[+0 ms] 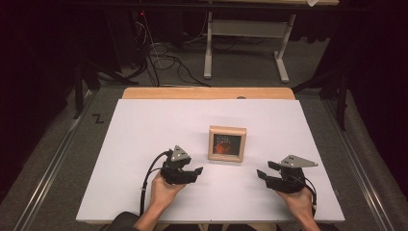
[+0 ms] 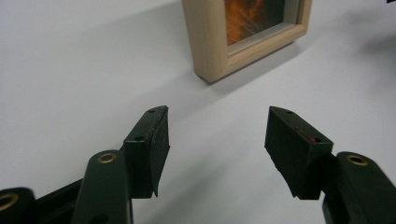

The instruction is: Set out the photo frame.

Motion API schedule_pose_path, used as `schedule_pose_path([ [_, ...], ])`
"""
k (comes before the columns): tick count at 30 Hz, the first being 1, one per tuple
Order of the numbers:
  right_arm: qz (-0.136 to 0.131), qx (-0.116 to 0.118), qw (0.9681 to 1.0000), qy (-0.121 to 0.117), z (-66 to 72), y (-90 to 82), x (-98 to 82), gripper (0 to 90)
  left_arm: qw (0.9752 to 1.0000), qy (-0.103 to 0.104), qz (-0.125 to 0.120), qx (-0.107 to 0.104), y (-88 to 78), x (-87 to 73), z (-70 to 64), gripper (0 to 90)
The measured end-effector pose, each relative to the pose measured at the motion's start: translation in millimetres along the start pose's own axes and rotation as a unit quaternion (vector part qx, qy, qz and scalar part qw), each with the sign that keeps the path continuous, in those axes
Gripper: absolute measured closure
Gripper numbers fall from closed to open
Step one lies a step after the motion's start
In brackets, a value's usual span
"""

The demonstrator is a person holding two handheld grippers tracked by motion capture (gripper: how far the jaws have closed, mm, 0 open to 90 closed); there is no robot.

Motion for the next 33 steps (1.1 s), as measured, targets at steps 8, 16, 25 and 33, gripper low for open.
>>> schedule_pose_path([
  [8, 0.015, -0.011, 0.9998, 0.003, -7.8, 7.5, -8.3, 42.0, 0.9998, -0.013, 0.004, 0.016, 1.3, -2.2, 10.2, 39.5],
  [16, 0.017, -0.012, 0.9996, 0.016, -12.7, 9.7, -10.6, 41.5, 0.9994, -0.024, 0.012, 0.021, 5.3, -5.7, 16.2, 39.5],
  [25, 0.020, -0.019, 0.9992, 0.027, -20.7, 13.3, -13.3, 40.8, 0.9990, -0.036, 0.011, 0.025, 6.1, -7.0, 21.8, 39.4],
  [33, 0.020, -0.024, 0.9989, 0.035, -23.6, 14.7, -14.1, 39.8, 0.9984, -0.041, 0.019, 0.035, 8.8, -10.2, 27.8, 39.2],
])
Point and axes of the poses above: each handheld gripper's, and its own axes: y roughly forward along the jaws, x roughly out of its top, z roughly to its left, the point moved 8 cm from there along y, roughly forward along the jaws, and after that the axes turned 15 degrees about -x, right-handed, at the moved point
